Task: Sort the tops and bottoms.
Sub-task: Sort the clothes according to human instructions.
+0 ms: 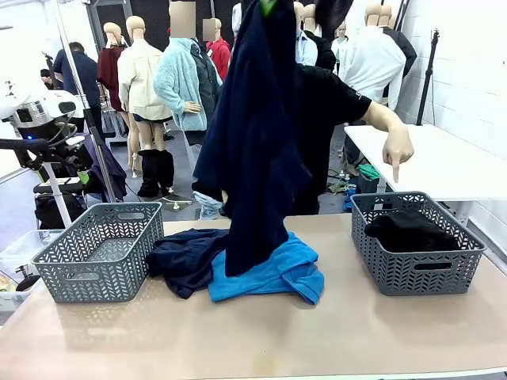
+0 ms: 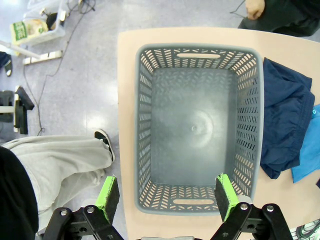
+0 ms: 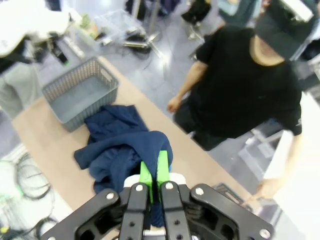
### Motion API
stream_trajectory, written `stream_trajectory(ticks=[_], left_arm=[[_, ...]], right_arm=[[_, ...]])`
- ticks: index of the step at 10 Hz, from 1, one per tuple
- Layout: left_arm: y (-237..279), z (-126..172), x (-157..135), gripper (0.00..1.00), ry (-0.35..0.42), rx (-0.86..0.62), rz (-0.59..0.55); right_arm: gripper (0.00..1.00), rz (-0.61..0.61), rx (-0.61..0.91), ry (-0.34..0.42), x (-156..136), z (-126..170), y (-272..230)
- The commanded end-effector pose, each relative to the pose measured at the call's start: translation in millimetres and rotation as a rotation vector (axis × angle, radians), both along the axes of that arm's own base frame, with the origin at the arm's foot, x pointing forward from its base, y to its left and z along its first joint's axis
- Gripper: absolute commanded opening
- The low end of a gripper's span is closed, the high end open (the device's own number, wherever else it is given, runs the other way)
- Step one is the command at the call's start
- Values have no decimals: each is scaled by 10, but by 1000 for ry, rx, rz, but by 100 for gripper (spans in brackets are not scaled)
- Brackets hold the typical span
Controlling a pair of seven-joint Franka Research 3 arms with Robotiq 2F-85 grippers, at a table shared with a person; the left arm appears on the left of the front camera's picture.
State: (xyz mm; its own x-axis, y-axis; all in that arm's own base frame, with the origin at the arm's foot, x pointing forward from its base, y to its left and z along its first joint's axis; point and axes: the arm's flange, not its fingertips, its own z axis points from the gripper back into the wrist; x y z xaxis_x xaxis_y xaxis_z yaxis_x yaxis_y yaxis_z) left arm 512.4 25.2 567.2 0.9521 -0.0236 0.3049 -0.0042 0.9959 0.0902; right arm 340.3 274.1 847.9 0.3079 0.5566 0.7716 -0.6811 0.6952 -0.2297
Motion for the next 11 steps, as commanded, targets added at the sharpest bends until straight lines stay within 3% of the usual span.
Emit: stream_trajectory(ticks=[1, 2, 4, 6, 7, 9, 11], left_arm=[[11, 13, 7, 100, -6, -15, 8], [11, 13, 7, 100, -6, -15, 8], [11, 13, 7, 100, -6, -15, 8], [11, 13, 7, 100, -6, -15, 8], [11, 13, 7, 100, -6, -15, 8], [11, 13, 7, 100, -6, -15, 8], [11, 13, 7, 100, -6, -15, 8]], right_arm=[[0, -172, 44, -109, -35, 412, -412], [0, -241, 49, -146, -55, 610, -712], [0, -428, 3, -235, -64, 699, -1217], [0, -661, 87, -241, -6, 775, -1953], [0, -692, 114, -216, -1, 742, -2123], [0, -799, 189, -162, 320, 456, -2543], [0, -802, 228, -134, 511, 165, -2726]])
